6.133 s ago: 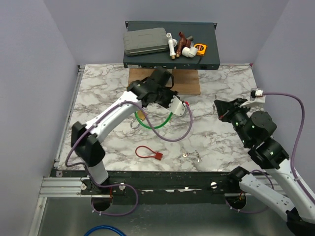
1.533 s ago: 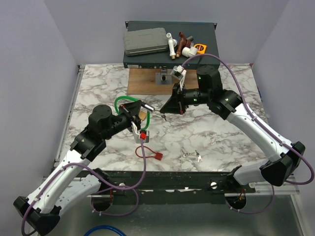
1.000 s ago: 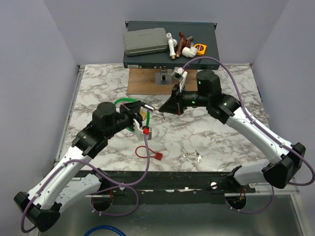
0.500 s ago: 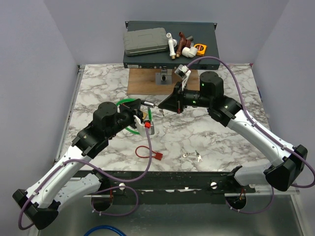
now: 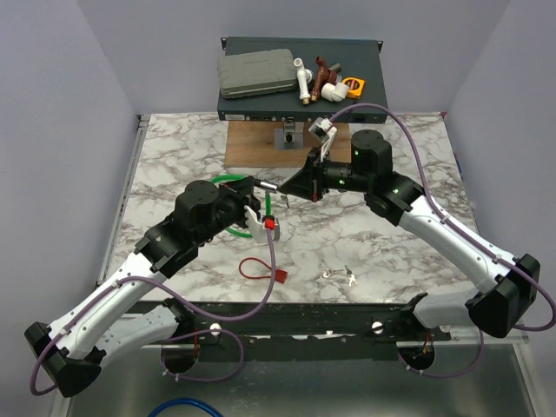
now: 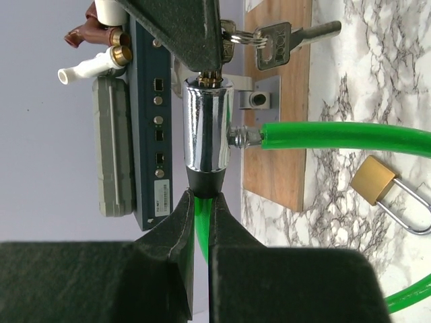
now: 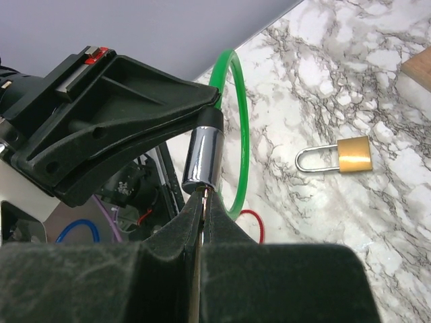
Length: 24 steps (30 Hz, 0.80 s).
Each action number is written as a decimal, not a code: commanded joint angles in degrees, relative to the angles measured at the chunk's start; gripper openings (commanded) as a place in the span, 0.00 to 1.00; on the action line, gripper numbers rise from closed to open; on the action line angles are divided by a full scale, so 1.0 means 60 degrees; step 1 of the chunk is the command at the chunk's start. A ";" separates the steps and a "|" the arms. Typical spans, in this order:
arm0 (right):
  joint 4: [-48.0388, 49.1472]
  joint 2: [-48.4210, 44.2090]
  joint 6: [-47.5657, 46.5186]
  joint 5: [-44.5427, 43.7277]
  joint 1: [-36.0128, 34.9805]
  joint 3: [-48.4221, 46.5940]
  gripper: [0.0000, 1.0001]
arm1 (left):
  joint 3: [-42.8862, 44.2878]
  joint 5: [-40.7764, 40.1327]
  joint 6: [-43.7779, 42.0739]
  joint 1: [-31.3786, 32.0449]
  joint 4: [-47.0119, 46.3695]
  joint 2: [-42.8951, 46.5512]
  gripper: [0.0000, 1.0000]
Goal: Unlock with the key
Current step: Unlock the lock.
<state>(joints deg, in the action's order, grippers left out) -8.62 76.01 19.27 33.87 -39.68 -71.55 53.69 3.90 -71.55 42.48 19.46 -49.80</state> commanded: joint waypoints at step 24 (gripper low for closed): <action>-0.0511 0.0006 -0.1197 -0.0181 -0.0213 -0.0572 0.53 | 0.1056 0.0062 -0.0014 0.0605 -0.0088 -0.0328 0.00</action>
<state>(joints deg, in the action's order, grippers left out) -10.39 73.63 14.76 33.08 -40.51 -72.05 56.93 0.91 -71.55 45.43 20.32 -52.80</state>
